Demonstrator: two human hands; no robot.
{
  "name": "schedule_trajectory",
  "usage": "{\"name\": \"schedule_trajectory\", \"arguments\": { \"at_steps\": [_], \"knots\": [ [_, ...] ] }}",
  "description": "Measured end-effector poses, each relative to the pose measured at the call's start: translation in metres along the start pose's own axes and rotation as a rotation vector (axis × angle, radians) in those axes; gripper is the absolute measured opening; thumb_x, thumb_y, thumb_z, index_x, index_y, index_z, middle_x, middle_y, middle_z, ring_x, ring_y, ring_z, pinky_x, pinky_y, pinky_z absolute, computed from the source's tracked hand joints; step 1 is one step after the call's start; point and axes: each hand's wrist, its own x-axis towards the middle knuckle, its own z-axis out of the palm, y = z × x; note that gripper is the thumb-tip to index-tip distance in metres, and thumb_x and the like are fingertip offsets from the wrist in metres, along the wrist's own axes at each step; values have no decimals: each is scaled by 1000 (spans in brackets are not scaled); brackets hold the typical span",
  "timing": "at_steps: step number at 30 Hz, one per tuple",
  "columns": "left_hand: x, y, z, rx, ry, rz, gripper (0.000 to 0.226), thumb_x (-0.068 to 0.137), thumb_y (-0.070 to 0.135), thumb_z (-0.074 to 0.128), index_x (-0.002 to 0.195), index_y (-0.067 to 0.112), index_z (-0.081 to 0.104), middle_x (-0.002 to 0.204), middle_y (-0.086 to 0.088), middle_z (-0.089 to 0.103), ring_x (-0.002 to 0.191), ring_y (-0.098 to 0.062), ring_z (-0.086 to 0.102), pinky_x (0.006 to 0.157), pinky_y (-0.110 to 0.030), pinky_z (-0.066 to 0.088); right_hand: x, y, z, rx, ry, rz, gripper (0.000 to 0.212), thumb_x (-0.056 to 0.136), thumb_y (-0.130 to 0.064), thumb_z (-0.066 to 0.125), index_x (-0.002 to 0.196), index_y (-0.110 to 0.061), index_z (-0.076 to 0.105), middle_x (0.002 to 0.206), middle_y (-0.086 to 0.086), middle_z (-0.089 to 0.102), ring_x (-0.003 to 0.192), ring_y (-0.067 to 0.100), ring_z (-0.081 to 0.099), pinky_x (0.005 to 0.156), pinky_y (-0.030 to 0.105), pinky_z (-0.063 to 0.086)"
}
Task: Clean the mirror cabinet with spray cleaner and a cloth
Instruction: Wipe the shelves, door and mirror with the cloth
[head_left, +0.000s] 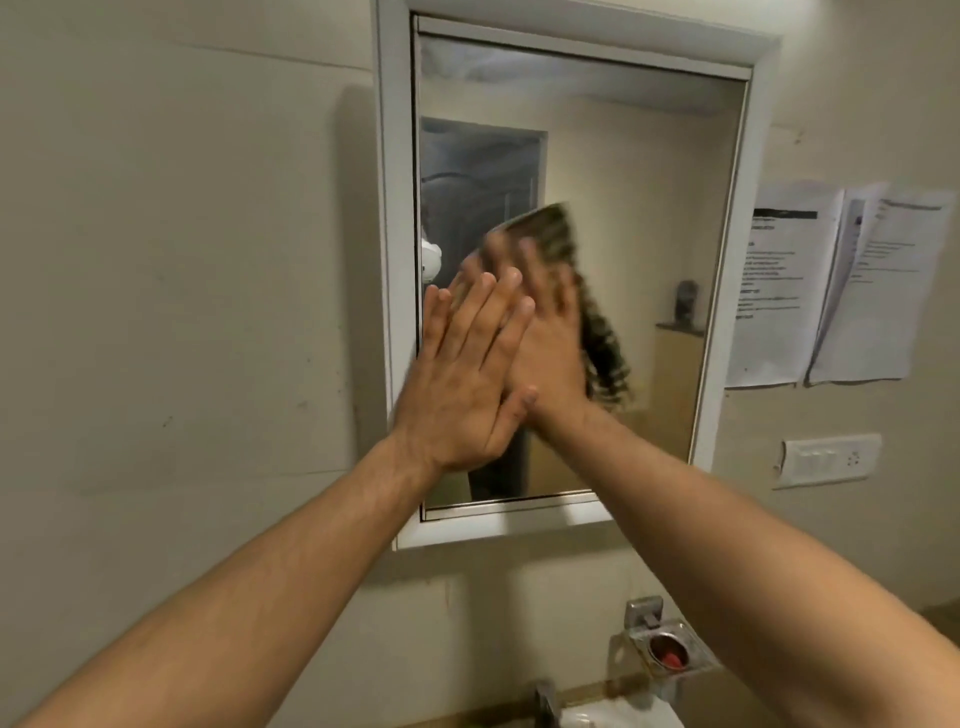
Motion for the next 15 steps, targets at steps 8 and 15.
{"name": "schedule_trajectory", "arguments": {
  "at_steps": [8, 15],
  "knots": [
    [-12, -21, -33, 264, -8, 120, 71, 104, 46, 37, 161, 5, 28, 170, -19, 16, 158, -39, 13, 127, -60, 12, -75, 51, -8, 59, -476, -914, 44, 102, -35, 56, 144, -21, 60, 154, 6, 53, 150, 30, 39, 129, 49, 11],
    [16, -26, -29, 338, -9, 145, 73, 100, 46, 45, 161, 8, 30, 172, -14, 11, 160, -33, 8, 122, -65, 20, 97, 88, -38, -137, -275, -836, 56, 103, -48, 45, 154, -24, 48, 166, 6, 36, 149, 29, 37, 126, 51, 18]
  ]
}}
